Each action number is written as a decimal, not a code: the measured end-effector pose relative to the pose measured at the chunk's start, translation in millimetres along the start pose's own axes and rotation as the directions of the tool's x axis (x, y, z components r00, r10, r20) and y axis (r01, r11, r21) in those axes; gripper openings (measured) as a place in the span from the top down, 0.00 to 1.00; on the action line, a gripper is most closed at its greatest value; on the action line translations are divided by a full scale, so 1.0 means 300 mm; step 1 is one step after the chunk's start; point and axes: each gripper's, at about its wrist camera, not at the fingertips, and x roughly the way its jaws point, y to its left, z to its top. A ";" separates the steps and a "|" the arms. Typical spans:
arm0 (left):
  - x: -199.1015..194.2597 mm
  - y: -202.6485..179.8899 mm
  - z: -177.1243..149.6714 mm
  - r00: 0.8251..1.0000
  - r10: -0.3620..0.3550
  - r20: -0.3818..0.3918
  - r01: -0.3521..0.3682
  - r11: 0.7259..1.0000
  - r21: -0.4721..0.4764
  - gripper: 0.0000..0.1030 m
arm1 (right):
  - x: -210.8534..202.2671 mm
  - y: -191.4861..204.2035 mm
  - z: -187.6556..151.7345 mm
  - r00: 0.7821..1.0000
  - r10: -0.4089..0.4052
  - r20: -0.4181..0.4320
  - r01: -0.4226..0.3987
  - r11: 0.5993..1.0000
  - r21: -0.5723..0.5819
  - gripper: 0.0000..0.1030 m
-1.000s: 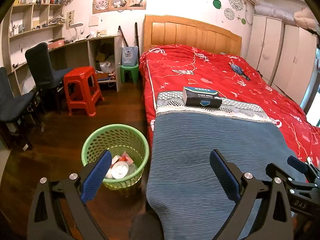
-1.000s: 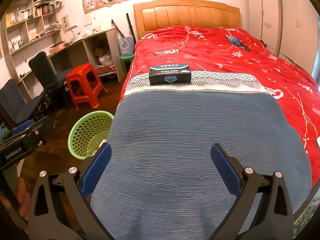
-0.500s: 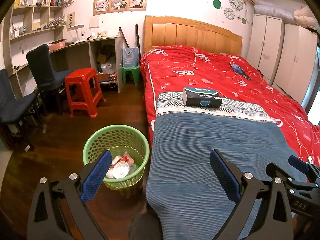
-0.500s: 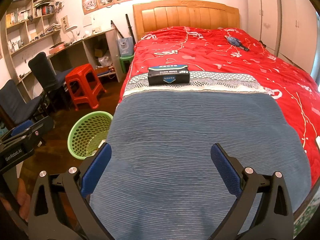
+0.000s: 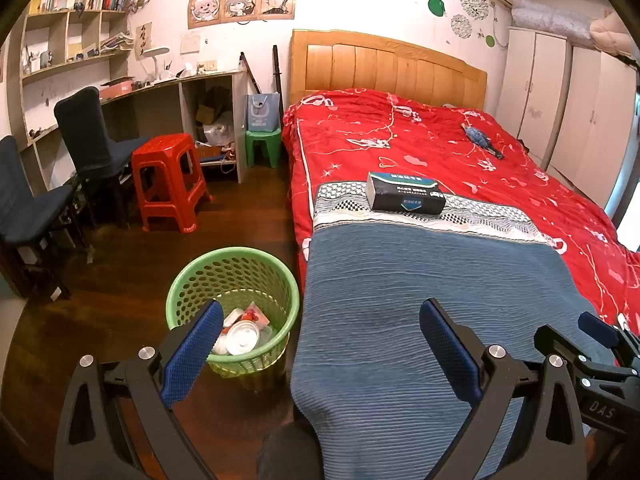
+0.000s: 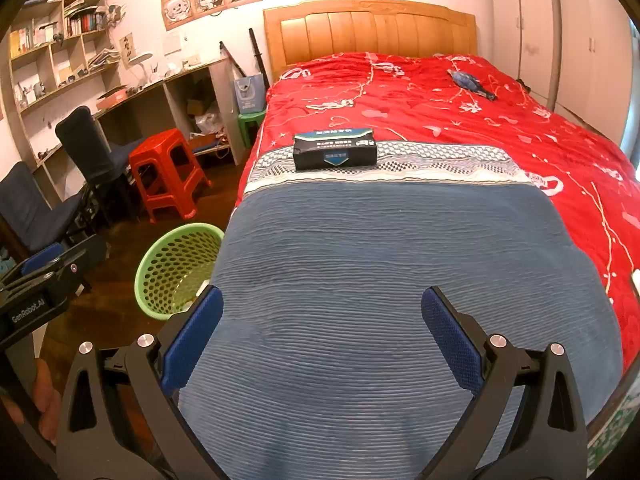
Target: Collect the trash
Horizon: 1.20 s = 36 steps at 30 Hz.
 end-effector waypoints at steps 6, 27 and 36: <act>0.000 0.005 0.001 1.000 0.003 -0.002 -0.003 1.000 -0.001 0.08 | 0.000 -0.003 -0.002 1.000 0.000 -0.002 0.000 1.000 0.004 0.05; 0.016 0.005 -0.020 1.000 0.017 -0.011 -0.017 1.000 -0.008 0.08 | 0.020 -0.013 -0.003 1.000 0.001 -0.015 -0.001 1.000 0.009 0.05; 0.024 -0.004 -0.021 1.000 0.017 -0.013 -0.017 1.000 -0.008 0.08 | 0.029 -0.022 -0.009 1.000 0.003 -0.019 -0.003 1.000 0.014 0.05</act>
